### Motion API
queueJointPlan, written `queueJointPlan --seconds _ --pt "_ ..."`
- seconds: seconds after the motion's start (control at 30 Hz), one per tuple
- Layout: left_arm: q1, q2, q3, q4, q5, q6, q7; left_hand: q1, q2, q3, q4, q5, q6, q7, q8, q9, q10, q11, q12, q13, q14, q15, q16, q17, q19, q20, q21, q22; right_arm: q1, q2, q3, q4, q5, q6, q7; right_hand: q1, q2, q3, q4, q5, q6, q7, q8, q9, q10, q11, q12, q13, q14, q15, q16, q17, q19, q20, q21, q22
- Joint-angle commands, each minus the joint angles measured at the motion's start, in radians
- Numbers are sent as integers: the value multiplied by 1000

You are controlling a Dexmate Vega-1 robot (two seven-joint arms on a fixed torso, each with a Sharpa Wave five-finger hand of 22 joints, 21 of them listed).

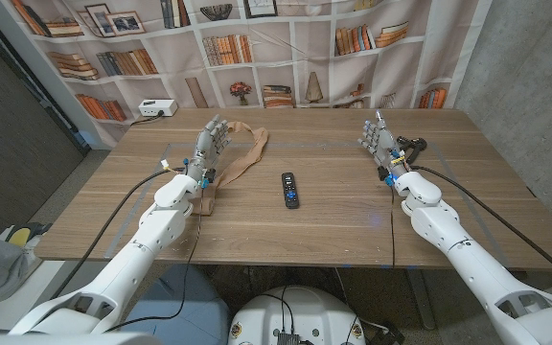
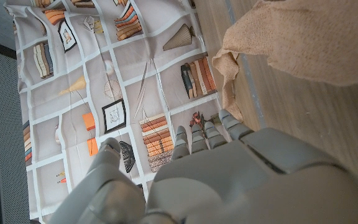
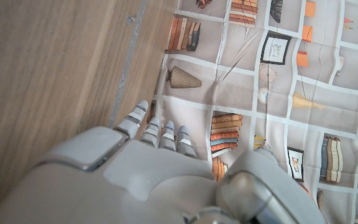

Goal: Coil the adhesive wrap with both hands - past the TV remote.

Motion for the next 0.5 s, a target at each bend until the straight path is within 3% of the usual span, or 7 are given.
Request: queueJointPlan --seconds 0.03,0.37,0.5 --pt "21 -51 -68 -11 56 18 -35 11 3 3 -3 4 11 0 5 3 9 1 6 3 -8 1 6 3 10 3 -2 3 -14 41 56 -22 -53 -30 24 15 0 -6 -4 3 -7 12 3 5 0 19 7 3 -9 7 4 3 8 0 7 5" --pt "43 -60 -90 -43 71 21 -42 11 4 2 -4 4 12 0 4 3 11 2 7 3 -9 0 6 3 11 3 -5 3 -10 40 58 -21 -103 -17 23 24 1 -4 -9 3 -7 9 4 5 2 14 7 3 -13 7 2 1 6 -1 7 5" --pt "66 -52 -96 -89 72 18 -48 11 4 2 -5 4 14 3 5 3 11 3 7 3 -10 0 5 3 11 2 -7 3 -25 29 53 -53 -127 -18 7 36 1 0 -17 3 -12 10 4 5 -1 16 6 3 -15 4 2 0 6 -1 6 5"
